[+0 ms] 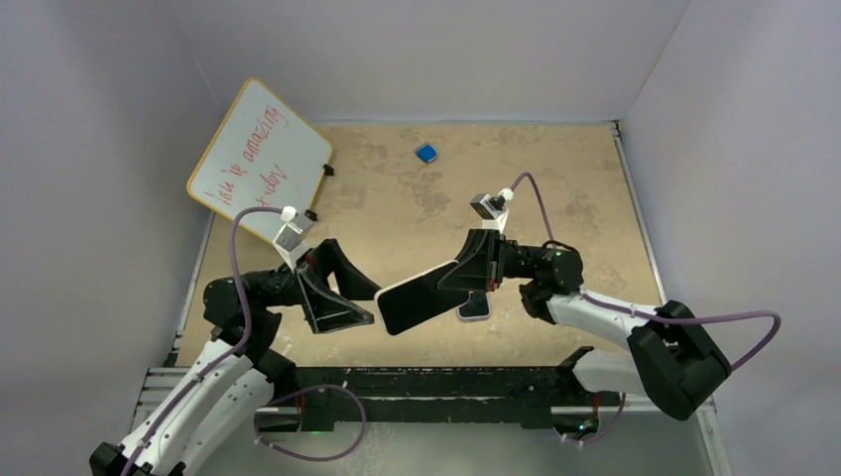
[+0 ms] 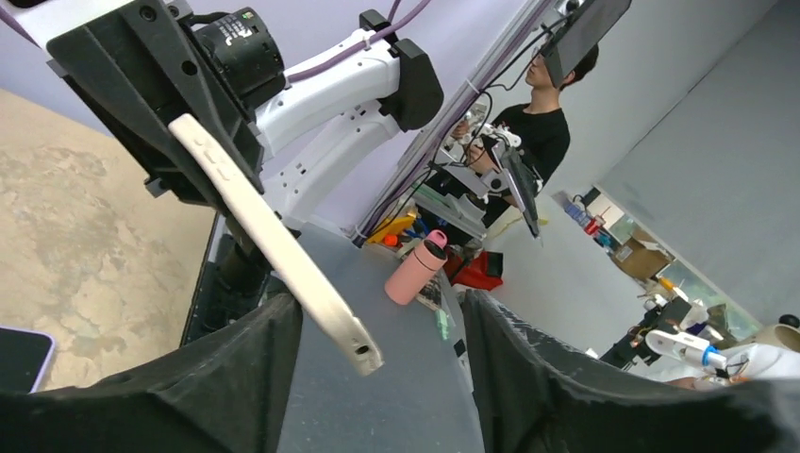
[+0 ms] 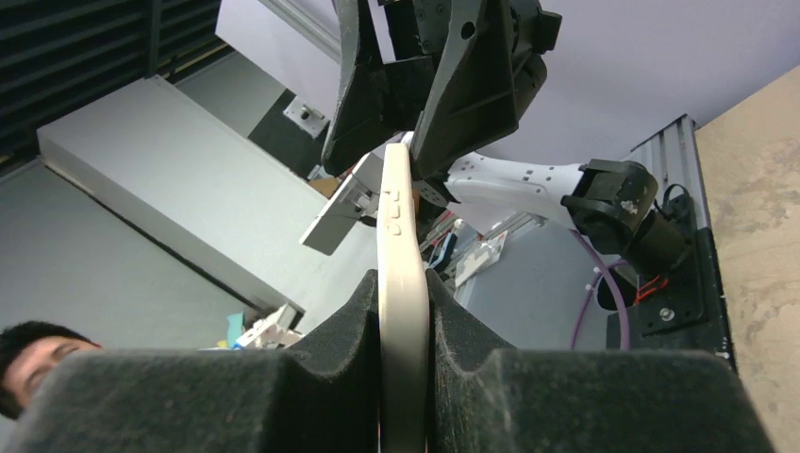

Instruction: Put the phone into the phone case

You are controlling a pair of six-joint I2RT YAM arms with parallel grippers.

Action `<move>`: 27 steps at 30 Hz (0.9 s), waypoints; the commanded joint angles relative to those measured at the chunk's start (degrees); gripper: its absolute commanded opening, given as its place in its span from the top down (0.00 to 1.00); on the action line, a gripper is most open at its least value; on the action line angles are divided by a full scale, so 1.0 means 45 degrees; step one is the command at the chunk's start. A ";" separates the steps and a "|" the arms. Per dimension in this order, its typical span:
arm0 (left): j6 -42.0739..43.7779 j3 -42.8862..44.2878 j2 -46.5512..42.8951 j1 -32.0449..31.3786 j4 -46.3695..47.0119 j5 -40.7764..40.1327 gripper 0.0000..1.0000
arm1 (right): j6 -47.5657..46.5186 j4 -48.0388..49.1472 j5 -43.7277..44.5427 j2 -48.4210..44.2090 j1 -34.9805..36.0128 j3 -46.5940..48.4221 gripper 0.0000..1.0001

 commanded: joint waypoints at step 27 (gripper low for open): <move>0.8141 0.3095 0.1451 -0.0219 -1.3642 -0.5041 1.00 | -0.6554 -0.6446 0.3786 -0.2806 -0.0042 0.0972 1.00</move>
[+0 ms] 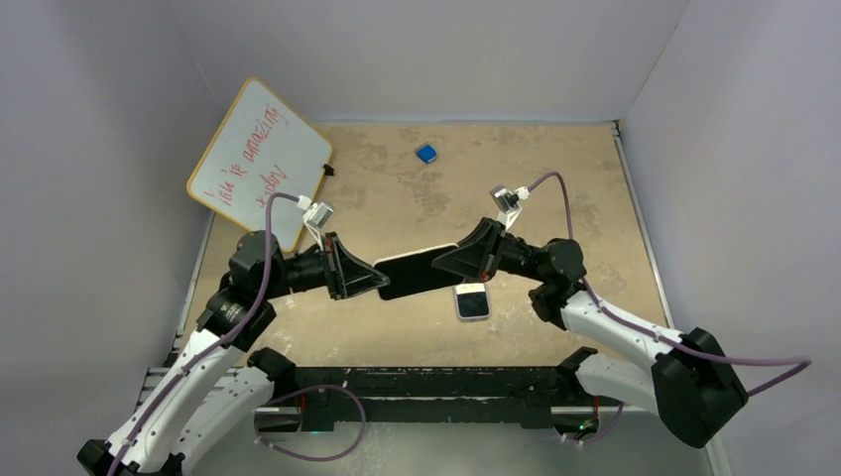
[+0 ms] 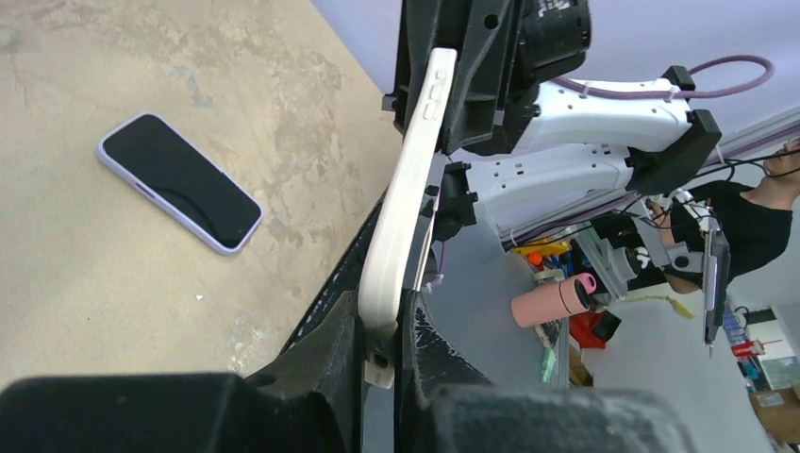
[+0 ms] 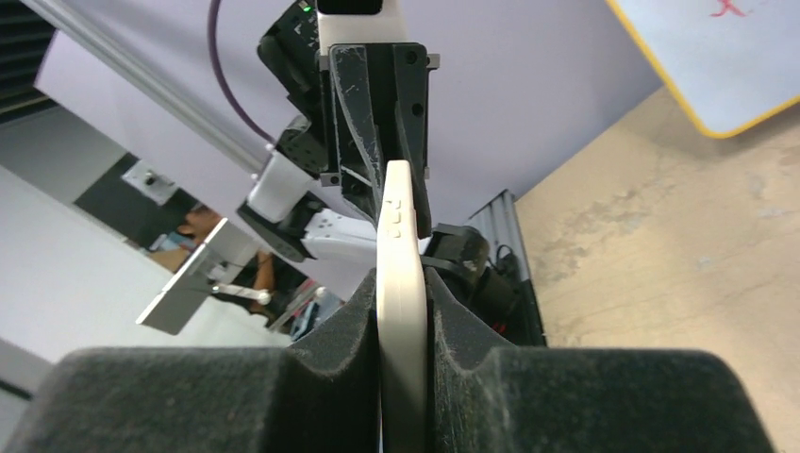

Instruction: Put the phone into the phone case

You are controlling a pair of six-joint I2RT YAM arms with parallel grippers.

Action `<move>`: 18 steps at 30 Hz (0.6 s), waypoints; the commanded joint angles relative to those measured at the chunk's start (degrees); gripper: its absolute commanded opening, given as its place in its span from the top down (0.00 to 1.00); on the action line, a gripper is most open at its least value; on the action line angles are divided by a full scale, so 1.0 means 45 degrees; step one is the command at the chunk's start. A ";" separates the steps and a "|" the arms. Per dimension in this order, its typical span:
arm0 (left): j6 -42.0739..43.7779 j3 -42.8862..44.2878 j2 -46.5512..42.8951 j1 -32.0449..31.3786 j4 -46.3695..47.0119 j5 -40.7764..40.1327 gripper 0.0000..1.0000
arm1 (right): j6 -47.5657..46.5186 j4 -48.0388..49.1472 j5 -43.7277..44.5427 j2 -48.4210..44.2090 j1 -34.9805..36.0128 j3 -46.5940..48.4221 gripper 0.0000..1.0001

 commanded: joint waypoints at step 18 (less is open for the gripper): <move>-0.0849 -0.1096 0.0057 -0.0007 -0.0052 -0.1307 0.41 | -0.0860 -0.1029 0.2749 -0.1238 0.0109 0.0269 1.00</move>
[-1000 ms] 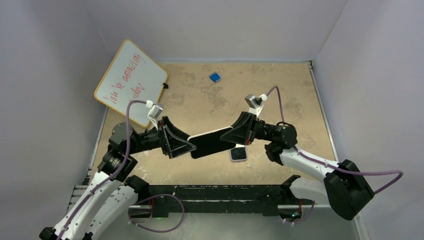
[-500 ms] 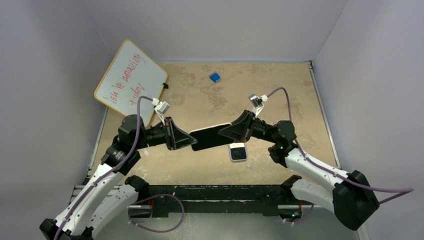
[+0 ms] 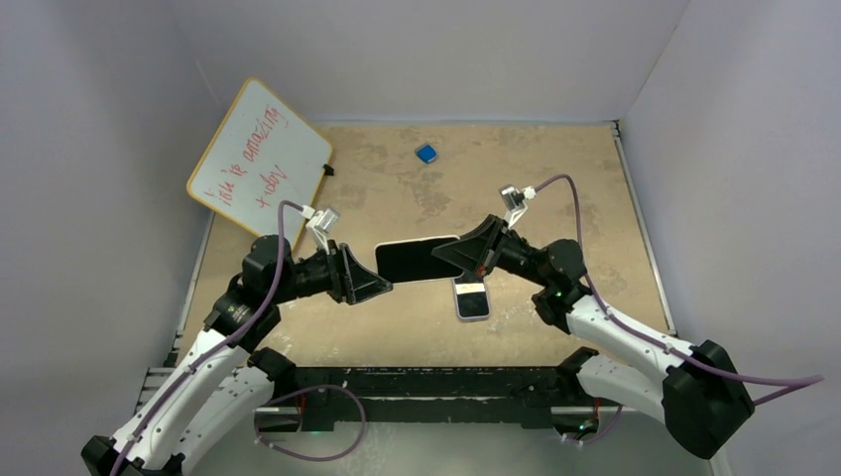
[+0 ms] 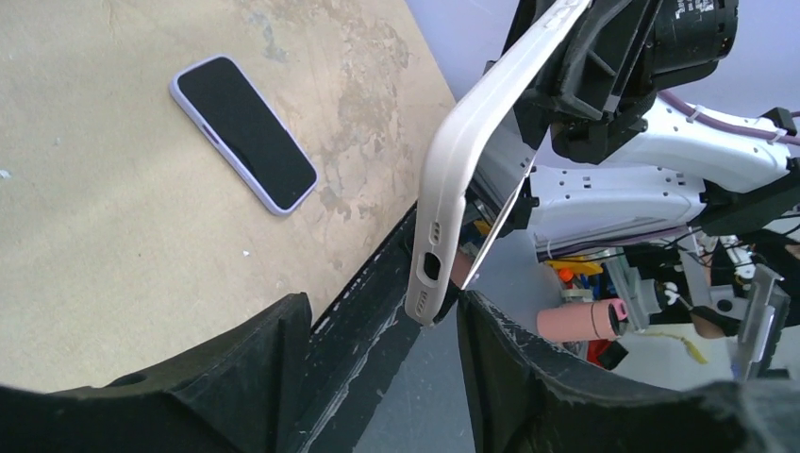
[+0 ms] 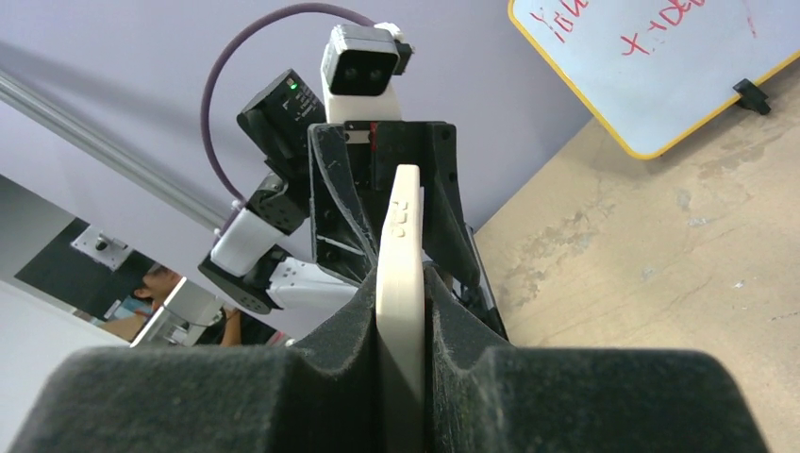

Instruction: Put the phone into the phone case

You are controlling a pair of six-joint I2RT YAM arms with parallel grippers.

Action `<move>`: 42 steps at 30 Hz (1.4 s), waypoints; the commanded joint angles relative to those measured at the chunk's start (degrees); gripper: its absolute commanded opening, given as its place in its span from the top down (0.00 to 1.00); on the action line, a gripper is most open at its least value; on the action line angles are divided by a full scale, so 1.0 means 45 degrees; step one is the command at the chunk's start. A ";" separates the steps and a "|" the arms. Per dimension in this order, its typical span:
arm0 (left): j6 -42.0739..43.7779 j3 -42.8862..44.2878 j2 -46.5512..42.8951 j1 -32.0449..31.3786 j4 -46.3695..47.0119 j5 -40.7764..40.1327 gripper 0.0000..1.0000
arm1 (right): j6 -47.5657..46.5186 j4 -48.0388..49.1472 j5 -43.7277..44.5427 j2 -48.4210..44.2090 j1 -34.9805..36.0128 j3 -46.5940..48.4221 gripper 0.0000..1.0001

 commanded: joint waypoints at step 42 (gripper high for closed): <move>-0.0233 0.0515 -0.0532 0.0017 -0.1633 -0.3508 0.33 | -0.0290 -0.0224 0.1694 0.0347 0.0015 -0.0300 1.00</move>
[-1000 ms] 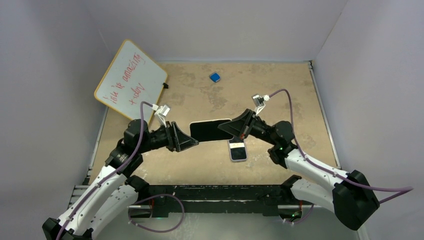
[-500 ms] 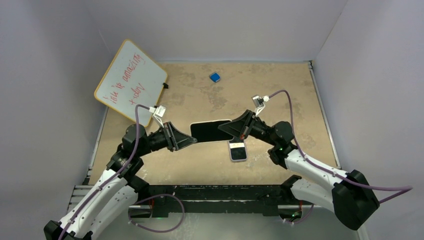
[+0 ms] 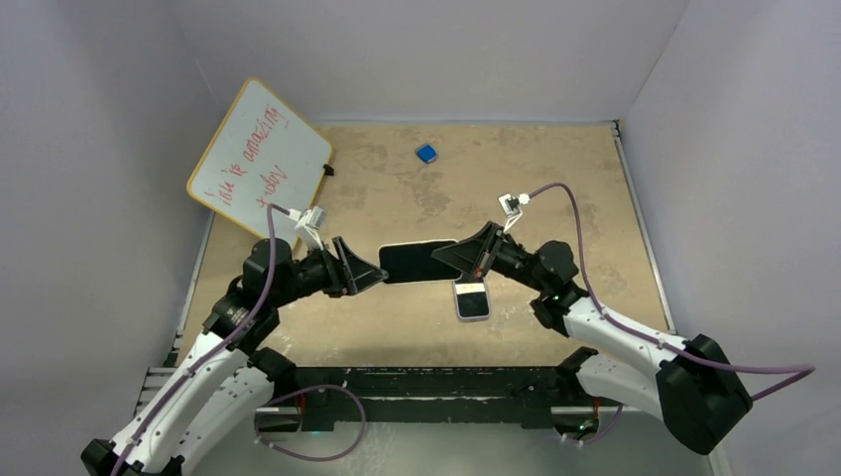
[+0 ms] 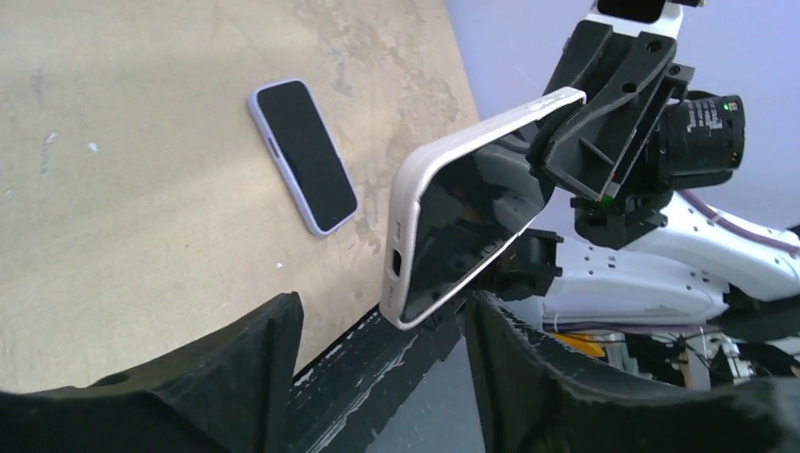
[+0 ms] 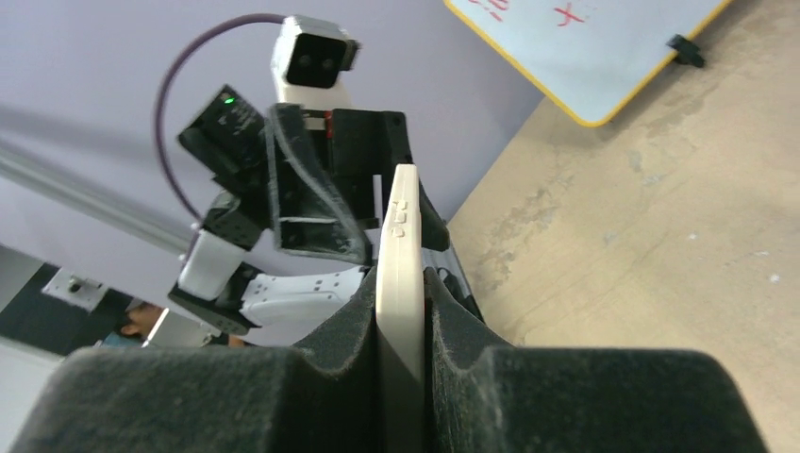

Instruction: Put the phone into the phone case

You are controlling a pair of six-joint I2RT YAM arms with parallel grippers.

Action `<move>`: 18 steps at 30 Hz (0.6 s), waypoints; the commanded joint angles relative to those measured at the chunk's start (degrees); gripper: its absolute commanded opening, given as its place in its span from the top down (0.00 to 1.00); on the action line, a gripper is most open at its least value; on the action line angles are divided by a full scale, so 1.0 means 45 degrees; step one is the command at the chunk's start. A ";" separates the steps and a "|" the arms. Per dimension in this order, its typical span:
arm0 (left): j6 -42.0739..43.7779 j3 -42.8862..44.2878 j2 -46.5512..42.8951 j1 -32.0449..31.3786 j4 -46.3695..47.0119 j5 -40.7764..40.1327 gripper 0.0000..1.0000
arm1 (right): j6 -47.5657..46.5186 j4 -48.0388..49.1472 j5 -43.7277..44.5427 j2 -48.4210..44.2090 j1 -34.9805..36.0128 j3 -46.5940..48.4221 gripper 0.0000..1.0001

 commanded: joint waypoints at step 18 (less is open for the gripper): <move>0.6694 0.2812 -0.0849 0.0012 -0.4873 -0.4214 0.16 | -0.3499 -0.3560 -0.3160 0.7251 0.0022 0.4525 1.00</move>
